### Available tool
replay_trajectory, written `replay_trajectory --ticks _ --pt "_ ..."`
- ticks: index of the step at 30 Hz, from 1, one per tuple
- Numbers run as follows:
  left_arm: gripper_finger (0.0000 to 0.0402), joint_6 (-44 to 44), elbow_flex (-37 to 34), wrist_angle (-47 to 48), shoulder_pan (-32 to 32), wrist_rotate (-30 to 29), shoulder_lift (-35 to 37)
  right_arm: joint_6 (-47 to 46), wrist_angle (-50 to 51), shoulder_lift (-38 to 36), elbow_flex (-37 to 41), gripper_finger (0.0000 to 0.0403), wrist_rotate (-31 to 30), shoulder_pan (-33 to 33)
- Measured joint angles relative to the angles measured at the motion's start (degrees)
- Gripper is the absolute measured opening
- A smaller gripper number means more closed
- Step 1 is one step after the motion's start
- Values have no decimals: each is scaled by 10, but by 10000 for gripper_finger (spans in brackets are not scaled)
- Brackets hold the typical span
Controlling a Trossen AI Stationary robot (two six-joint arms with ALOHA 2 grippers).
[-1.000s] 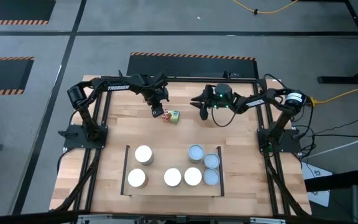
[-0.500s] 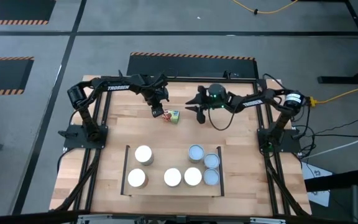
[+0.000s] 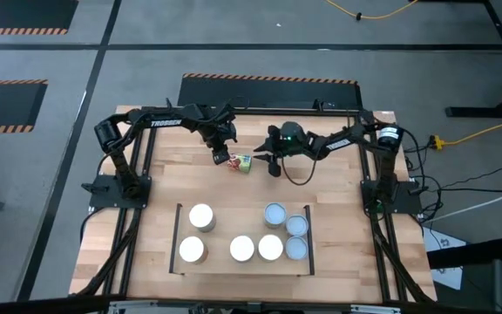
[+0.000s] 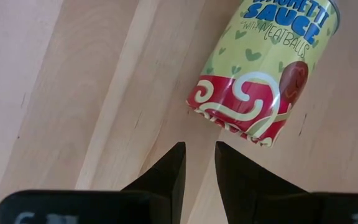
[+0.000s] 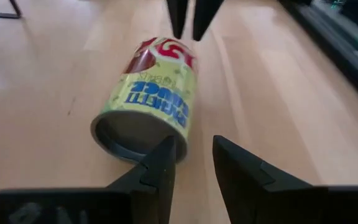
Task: Pick and place cans onto a shelf
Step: Put the canned spaghetti sauce on the shelf
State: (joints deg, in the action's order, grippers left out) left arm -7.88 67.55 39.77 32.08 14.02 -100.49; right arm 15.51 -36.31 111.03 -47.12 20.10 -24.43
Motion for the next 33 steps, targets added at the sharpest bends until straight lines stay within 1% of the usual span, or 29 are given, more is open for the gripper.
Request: replay_trajectory --ticks 3,6,19,25,28,30,33 --pt "80 0 0 0 0 0 0 0 8 23 -25 113 30 0" --pt "80 -1 0 0 0 0 0 0 21 38 -40 113 39 0" --pt "80 -2 0 -16 0 1 0 3 17 43 -56 113 40 7" --pt "80 -1 0 -30 -3 4 0 45 15 43 -56 113 38 22" --pt "80 -1 0 -31 -7 3 0 46 14 43 -56 113 22 27" --pt "80 -1 0 -34 -10 -4 0 46 14 43 -56 113 21 27" --pt "80 0 0 -37 -18 -31 0 46 14 43 -56 113 20 27"
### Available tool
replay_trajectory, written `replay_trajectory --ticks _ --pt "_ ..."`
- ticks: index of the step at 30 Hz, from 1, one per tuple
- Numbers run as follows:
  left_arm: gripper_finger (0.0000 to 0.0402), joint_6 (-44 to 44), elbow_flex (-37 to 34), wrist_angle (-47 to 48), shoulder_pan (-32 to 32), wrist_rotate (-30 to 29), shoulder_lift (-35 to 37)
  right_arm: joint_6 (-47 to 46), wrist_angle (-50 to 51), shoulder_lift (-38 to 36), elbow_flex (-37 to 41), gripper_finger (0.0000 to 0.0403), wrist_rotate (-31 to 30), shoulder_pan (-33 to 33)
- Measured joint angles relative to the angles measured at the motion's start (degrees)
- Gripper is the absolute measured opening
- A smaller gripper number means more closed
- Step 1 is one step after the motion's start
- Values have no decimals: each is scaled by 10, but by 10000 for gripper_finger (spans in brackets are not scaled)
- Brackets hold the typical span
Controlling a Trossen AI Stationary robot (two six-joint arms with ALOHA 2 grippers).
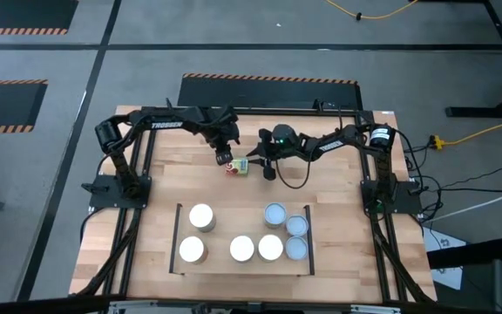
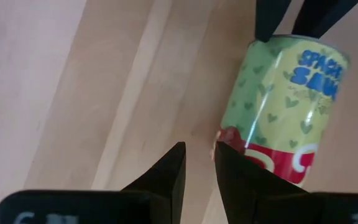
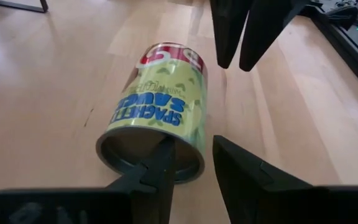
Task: Pick and place cans onto a shelf
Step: Put the canned spaghetti sauce on the shelf
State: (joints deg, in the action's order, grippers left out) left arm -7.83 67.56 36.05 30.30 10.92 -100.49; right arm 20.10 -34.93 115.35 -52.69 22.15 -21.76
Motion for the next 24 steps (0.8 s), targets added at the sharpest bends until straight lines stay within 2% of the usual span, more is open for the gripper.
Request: replay_trajectory --ticks 4,12,16,22,24 --pt "80 12 0 1 -5 -31 0 0 0 0 0 113 0 0" --pt "80 16 0 3 -5 -30 0 22 0 0 0 109 0 3" --pt "80 17 0 3 -5 -29 0 27 0 0 0 82 0 7" --pt "80 17 0 3 -5 -29 0 26 0 0 0 16 0 7" --pt "80 17 0 3 -5 -29 0 26 1 0 0 9 0 7"
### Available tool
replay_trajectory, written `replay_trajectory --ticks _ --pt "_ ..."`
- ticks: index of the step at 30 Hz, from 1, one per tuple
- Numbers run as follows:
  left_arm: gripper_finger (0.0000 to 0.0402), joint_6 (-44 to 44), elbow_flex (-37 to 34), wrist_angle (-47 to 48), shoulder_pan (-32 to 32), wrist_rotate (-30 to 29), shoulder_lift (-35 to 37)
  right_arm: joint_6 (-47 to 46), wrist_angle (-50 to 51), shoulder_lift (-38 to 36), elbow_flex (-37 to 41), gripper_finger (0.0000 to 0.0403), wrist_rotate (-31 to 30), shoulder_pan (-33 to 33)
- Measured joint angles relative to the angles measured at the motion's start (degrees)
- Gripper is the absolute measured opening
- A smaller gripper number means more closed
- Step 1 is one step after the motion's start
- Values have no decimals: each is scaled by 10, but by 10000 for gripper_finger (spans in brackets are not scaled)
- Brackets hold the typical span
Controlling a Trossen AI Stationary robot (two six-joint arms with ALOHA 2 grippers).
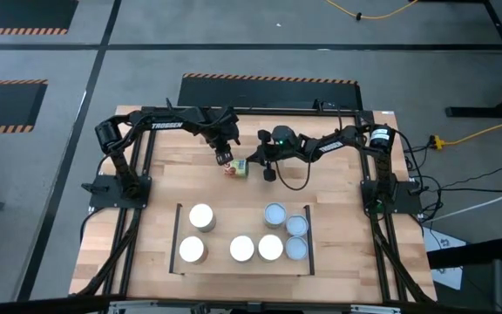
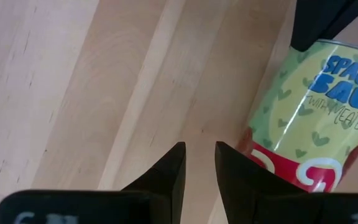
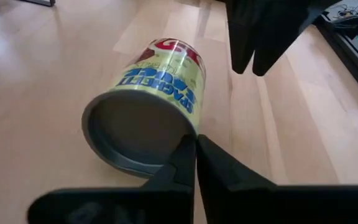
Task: Pick and place cans onto a shelf
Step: Put the canned spaghetti sauce on the shelf
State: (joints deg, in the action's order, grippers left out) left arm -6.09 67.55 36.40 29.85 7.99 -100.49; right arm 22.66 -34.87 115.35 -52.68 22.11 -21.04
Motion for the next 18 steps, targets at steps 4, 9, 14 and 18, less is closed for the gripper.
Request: replay_trajectory --ticks 4,9,14,18 --pt "80 0 0 0 0 0 0 0 0 0 0 12 0 0" --pt "80 0 0 1 0 0 0 -1 0 0 0 5 0 0" --pt "80 -3 0 18 1 -2 23 -44 1 0 0 3 1 0" --pt "80 -4 0 32 1 -15 59 -73 2 0 0 2 15 0"
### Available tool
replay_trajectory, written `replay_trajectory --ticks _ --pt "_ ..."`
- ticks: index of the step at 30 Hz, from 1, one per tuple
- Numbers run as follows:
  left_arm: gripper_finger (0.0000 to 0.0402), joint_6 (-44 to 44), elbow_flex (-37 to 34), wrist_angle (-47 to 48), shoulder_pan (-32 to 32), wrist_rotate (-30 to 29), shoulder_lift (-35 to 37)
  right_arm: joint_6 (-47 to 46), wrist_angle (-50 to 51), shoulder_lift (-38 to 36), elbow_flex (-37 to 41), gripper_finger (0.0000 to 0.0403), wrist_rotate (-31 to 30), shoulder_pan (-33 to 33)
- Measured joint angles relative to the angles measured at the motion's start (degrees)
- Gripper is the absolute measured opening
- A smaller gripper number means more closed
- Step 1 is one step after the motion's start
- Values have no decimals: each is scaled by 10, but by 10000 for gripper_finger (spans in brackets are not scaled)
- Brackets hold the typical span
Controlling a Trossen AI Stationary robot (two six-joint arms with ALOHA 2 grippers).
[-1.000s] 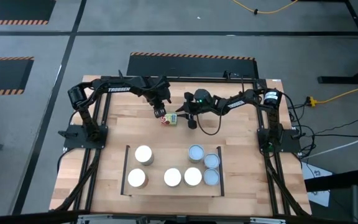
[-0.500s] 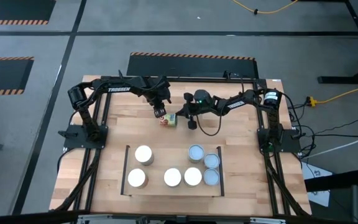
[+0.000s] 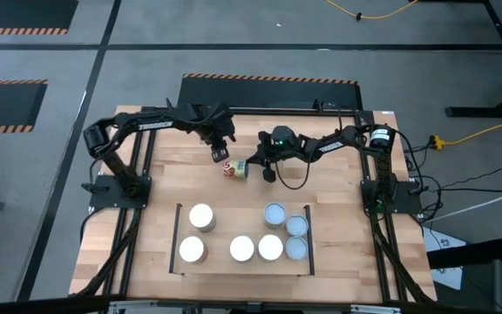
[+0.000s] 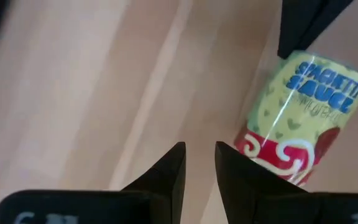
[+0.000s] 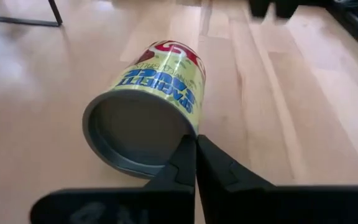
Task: Pick and place cans onto a shelf
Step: Put the canned spaghetti sauce on the shelf
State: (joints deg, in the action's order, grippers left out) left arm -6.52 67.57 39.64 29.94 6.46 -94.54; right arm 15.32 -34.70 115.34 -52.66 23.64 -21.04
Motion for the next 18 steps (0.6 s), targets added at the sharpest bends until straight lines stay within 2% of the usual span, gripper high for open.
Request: replay_trajectory --ticks 7,18 --pt "80 4 0 30 0 -46 79 -3 7 -41 0 2 0 -2" --pt "80 16 0 52 0 -50 173 -3 63 -139 0 1 0 -21"
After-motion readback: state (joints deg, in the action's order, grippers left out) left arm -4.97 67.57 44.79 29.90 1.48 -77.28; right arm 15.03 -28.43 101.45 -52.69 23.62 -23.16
